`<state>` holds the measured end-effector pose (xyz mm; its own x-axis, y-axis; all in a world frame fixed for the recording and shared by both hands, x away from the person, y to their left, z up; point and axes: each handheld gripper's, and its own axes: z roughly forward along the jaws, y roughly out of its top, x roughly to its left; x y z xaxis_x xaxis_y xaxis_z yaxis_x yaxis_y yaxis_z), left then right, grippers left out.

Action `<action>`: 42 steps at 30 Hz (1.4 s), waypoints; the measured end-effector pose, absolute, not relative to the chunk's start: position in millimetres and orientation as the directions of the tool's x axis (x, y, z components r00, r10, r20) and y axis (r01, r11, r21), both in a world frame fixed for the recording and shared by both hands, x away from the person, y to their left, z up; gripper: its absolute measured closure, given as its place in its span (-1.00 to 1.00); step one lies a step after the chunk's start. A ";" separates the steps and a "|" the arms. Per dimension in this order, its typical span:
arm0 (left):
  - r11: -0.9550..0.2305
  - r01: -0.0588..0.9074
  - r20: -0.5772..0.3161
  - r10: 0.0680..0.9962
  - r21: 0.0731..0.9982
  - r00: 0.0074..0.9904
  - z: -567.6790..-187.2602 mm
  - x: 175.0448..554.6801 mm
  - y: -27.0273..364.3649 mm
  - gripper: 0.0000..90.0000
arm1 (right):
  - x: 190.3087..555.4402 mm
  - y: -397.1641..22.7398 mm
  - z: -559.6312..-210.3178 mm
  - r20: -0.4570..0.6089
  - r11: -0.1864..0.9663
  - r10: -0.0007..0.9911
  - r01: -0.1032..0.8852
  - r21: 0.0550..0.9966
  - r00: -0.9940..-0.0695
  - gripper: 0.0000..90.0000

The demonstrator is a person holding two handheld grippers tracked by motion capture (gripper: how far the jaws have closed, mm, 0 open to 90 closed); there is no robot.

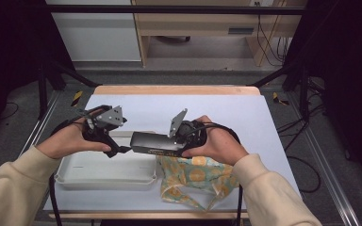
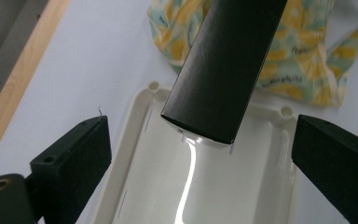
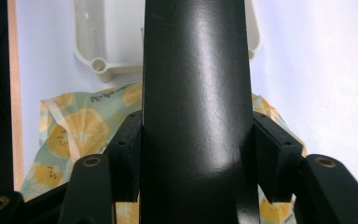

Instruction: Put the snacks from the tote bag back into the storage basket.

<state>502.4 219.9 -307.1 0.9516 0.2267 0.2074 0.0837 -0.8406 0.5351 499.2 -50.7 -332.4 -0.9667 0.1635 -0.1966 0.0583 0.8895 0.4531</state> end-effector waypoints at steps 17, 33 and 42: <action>-0.909 0.023 0.189 0.111 0.416 0.976 -312.6 479.9 195.8 -0.84 | 477.5 -43.2 -342.3 -0.215 0.909 0.117 0.017 0.416 -0.970 -0.04; -0.949 -0.033 0.151 0.016 0.313 0.988 -345.0 486.7 178.2 -0.55 | 469.1 -32.3 -338.2 -0.195 0.917 0.084 0.000 0.399 -0.977 -0.04; -0.957 -0.049 0.147 -0.007 0.285 0.989 -350.3 488.0 174.1 -0.28 | 471.9 -30.3 -341.0 -0.178 0.917 0.075 -0.002 0.399 -0.981 -0.04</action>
